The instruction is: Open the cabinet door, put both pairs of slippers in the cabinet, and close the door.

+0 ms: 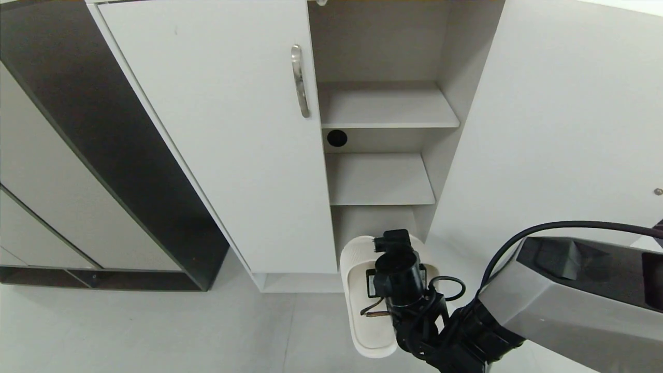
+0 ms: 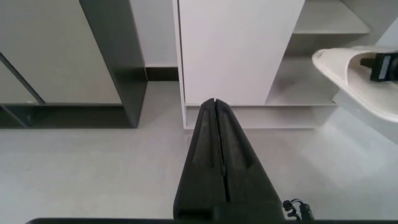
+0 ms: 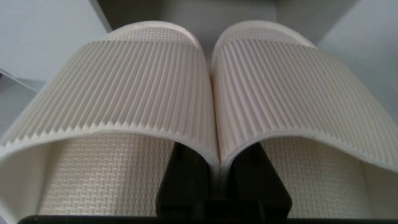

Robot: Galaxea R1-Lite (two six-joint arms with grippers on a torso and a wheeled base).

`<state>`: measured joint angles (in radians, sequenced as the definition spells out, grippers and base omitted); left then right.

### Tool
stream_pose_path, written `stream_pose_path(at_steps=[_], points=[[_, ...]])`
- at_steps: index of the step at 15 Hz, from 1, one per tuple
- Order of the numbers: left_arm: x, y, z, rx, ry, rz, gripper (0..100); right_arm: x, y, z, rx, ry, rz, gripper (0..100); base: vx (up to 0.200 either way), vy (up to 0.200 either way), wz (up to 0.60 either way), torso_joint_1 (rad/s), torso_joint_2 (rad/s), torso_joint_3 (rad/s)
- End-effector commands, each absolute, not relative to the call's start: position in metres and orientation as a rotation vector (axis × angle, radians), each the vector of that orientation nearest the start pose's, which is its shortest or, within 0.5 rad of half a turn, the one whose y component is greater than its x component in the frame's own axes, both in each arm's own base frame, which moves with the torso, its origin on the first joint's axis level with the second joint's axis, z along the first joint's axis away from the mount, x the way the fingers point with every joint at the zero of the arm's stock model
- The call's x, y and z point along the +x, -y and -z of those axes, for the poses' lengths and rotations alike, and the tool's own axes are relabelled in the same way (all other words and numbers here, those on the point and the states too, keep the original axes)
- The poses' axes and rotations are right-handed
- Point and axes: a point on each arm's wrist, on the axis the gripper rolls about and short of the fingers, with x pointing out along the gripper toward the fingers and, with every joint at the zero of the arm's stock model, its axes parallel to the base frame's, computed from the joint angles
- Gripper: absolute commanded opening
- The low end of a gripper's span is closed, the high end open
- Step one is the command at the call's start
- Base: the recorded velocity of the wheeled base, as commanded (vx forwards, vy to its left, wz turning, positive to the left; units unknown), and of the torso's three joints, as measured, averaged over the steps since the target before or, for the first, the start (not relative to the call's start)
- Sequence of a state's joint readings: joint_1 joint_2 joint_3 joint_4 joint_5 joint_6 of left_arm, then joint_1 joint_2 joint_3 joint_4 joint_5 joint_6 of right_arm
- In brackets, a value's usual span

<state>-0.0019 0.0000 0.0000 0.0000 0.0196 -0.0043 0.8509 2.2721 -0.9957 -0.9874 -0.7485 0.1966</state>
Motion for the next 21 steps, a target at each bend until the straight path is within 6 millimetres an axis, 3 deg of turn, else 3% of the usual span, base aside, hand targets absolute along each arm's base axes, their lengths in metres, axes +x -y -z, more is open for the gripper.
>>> stream_pose_path(at_steps=[1, 5, 13, 21], points=[[-0.023, 0.000, -0.076, -0.005, -0.001, -0.018, 0, 0.279, -0.299, -0.058, -0.031, -0.168, -0.072, 0, 0.000, 0.000, 0.00, 0.002, 0.00, -0.207], [-0.023, -0.001, -0.076, -0.005, -0.001, -0.020, 0, 0.281, -0.295, -0.074, -0.031, -0.001, -0.071, 0, 0.000, 0.000, 0.00, 0.001, 0.00, -0.118], [-0.023, 0.000, -0.076, -0.005, -0.001, -0.018, 0, 0.287, -0.289, -0.079, -0.013, 0.021, -0.050, 0, 0.000, 0.000, 0.00, 0.000, 0.00, 0.000], [-0.023, 0.000, -0.076, -0.005, -0.001, -0.017, 0, 0.287, -0.289, -0.082, -0.015, 0.025, -0.049, 0, 0.200, 0.000, 0.00, 0.002, 0.00, 0.001]])
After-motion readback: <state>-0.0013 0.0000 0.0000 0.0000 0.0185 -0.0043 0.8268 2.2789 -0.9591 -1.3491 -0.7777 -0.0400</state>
